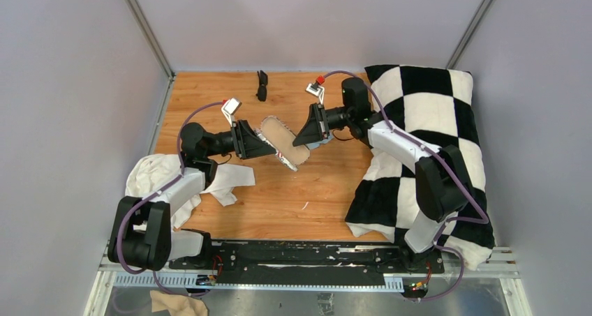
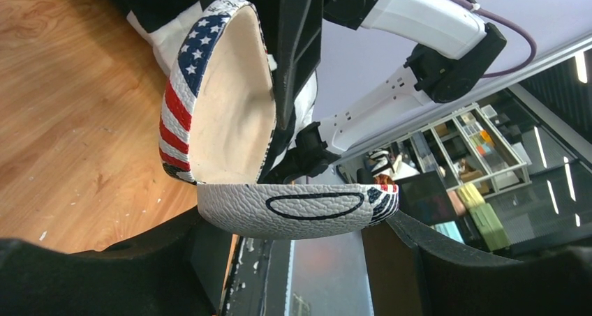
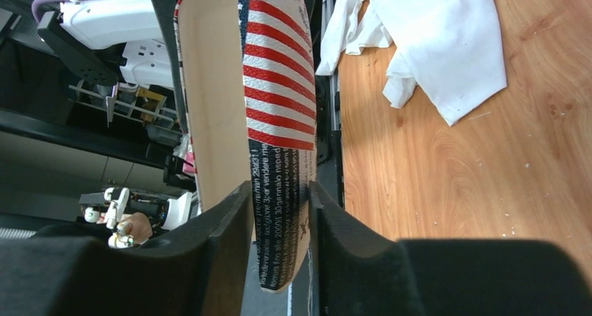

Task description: Organize the sunglasses

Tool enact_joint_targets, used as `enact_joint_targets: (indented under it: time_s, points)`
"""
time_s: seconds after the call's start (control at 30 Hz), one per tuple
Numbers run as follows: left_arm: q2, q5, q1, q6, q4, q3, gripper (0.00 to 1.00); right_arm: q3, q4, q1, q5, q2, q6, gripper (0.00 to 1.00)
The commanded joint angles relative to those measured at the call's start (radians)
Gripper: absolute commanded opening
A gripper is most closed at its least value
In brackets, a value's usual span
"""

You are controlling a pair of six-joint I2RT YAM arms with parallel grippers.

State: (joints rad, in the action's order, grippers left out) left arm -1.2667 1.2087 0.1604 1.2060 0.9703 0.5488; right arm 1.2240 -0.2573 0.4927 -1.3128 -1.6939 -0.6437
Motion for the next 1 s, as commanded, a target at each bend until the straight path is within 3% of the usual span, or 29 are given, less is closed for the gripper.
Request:
enact_joint_targets:
  time_s: [0.0, 0.13, 0.17, 0.2, 0.3, 0.37, 0.43, 0.57, 0.8, 0.97]
  points:
    - [0.012, -0.008, 0.004, -0.02, 0.003, 0.012, 0.0, 0.029, -0.028, 0.022, -0.048, -0.008, -0.025, 0.33]
    - [0.013, -0.012, 0.004, -0.024, -0.01, 0.016, 0.0, 0.026, -0.03, 0.023, -0.043, -0.013, -0.034, 0.12]
    - [0.014, -0.014, 0.004, -0.03, -0.024, 0.02, 0.07, 0.026, -0.026, 0.023, -0.039, -0.01, -0.034, 0.06]
    - [0.017, -0.018, 0.004, -0.039, -0.043, 0.027, 0.23, 0.025, -0.019, 0.023, -0.029, -0.007, -0.033, 0.01]
    - [0.028, -0.03, 0.004, -0.084, -0.123, 0.049, 0.61, 0.028, 0.056, 0.021, 0.03, 0.004, 0.01, 0.0]
    - [0.042, -0.037, 0.002, -0.13, -0.193, 0.065, 0.78, 0.033, 0.119, 0.02, 0.083, 0.011, 0.046, 0.0]
    - [0.056, -0.047, 0.001, -0.165, -0.26, 0.076, 0.88, 0.025, 0.144, 0.019, 0.13, 0.024, 0.055, 0.0]
    - [0.075, -0.072, -0.011, -0.218, -0.367, 0.085, 0.99, 0.006, 0.17, 0.017, 0.221, 0.051, 0.055, 0.0]
    - [0.1, -0.105, -0.075, -0.227, -0.43, 0.068, 1.0, 0.01, 0.367, 0.017, 0.523, 0.086, 0.118, 0.0]
    - [0.176, -0.146, -0.194, -0.261, -0.58, 0.096, 1.0, -0.032, 0.427, 0.024, 0.8, 0.1, 0.046, 0.0]
